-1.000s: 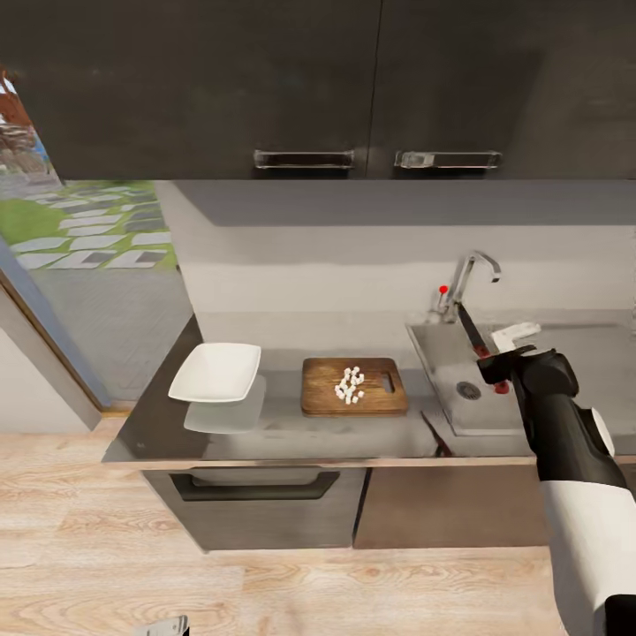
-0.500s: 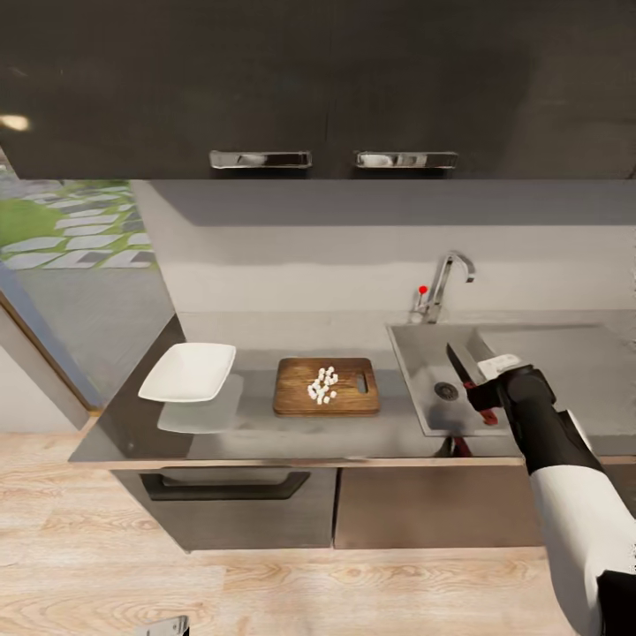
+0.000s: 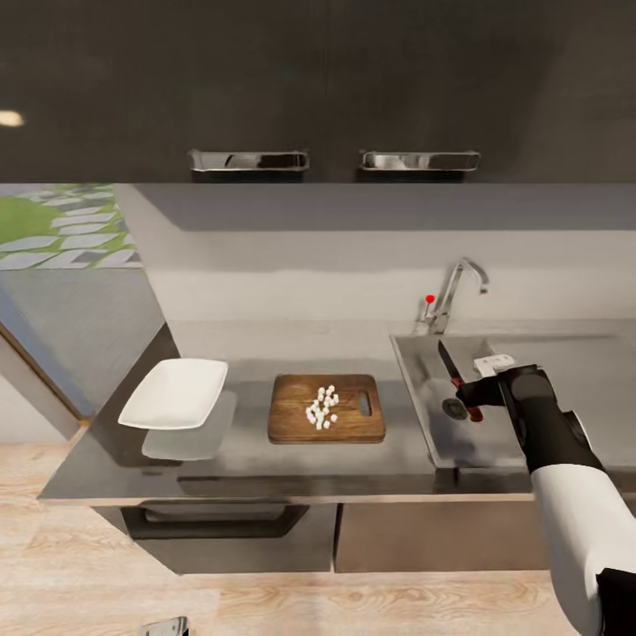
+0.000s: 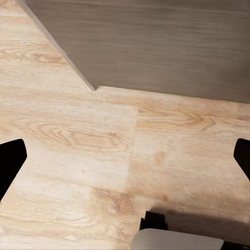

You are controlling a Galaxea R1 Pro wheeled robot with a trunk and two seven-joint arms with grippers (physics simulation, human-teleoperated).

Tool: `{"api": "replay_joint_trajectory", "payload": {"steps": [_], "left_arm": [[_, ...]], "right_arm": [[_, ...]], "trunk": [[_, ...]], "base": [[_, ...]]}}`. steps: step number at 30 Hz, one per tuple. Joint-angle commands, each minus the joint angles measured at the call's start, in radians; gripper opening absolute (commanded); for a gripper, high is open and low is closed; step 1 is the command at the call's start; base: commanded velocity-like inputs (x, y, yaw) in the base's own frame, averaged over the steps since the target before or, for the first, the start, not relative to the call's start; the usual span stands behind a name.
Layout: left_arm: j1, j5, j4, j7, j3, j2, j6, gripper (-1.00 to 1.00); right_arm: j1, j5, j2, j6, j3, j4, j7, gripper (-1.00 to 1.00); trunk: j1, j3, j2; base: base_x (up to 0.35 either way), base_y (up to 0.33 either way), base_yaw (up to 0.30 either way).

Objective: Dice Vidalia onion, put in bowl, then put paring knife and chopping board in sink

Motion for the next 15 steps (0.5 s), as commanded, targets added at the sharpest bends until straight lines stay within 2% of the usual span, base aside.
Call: {"api": "replay_joint_trajectory", "payload": {"steps": [1,6,7,10,12,15], "left_arm": [[-0.002,-0.007,0.005,0.005,0.003,0.0,-0.007,1.0],[-0.002,-0.007,0.005,0.006,0.003,0.003,-0.002,1.0],[-0.002,-0.006,0.005,0.007,0.003,0.005,0.02,1.0],[-0.002,-0.006,0.005,0.007,0.003,0.016,0.152,1.0],[-0.002,-0.006,0.006,0.005,0.003,0.032,0.254,1.0],[-0.002,-0.006,0.007,0.005,0.003,0.055,0.295,1.0]], "right_arm": [[-0.001,0.01,0.0,0.002,-0.001,0.0,0.01,-1.0],[-0.001,0.009,-0.001,-0.002,-0.007,0.007,0.009,-1.0],[-0.001,0.009,-0.001,-0.002,-0.023,0.008,0.009,-1.0],[-0.001,0.009,-0.002,-0.003,-0.088,0.011,0.008,-1.0],[-0.001,0.01,-0.004,-0.013,-0.133,0.058,0.005,-1.0],[-0.001,0.01,-0.022,-0.078,-0.149,0.127,-0.008,-1.0]], "trunk": [[0.001,-0.004,-0.002],[0.001,-0.012,-0.002],[0.001,-0.013,-0.002],[0.001,-0.018,-0.002],[0.001,-0.021,-0.002],[0.001,-0.026,-0.002]], "base": [[0.313,0.087,0.0],[0.102,0.023,0.0],[0.011,0.003,0.0],[0.004,0.001,0.0],[0.001,0.0,0.0],[0.0,0.0,0.0]]}}
